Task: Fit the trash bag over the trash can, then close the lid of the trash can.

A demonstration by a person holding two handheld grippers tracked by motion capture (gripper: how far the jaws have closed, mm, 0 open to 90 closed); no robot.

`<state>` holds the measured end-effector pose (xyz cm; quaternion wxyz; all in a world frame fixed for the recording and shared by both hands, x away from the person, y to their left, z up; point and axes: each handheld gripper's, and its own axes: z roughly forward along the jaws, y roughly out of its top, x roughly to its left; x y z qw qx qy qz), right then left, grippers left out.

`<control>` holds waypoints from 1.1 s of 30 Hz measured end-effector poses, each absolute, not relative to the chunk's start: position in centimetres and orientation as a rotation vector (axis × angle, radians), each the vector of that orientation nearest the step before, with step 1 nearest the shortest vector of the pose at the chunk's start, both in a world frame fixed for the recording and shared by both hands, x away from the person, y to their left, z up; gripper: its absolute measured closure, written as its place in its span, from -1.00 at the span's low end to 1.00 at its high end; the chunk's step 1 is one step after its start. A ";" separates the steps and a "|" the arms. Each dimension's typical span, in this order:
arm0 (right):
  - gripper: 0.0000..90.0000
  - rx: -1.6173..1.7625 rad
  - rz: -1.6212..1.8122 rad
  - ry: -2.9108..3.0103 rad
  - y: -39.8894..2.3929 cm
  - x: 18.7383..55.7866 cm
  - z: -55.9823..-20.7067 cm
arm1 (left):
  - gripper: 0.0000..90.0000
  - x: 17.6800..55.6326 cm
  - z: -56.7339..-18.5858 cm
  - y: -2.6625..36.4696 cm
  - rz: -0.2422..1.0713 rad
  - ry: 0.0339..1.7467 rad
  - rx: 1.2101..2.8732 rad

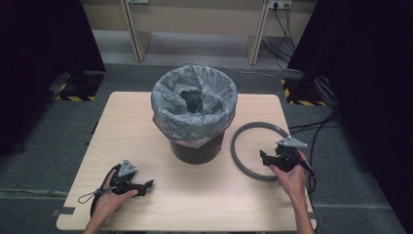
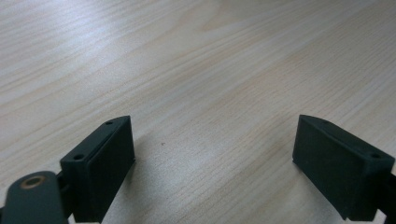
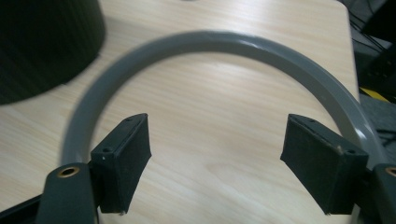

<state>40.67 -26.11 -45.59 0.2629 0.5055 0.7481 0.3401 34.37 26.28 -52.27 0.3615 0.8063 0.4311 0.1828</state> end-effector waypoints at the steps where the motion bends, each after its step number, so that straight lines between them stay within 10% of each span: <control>1: -0.47 1.379 0.906 2.014 -26.5 40.6 -45.8 | -0.74 34.4 -52.3 26.3 0.471 1.110 2.077; 22: -0.36 1.713 0.770 1.850 -34.8 41.7 -48.8 | -0.74 34.3 -52.3 26.3 0.473 1.113 2.078; 33: 0.14 1.790 0.816 1.850 -35.8 43.5 -50.3 | -0.74 34.3 -52.3 26.3 0.472 1.113 2.078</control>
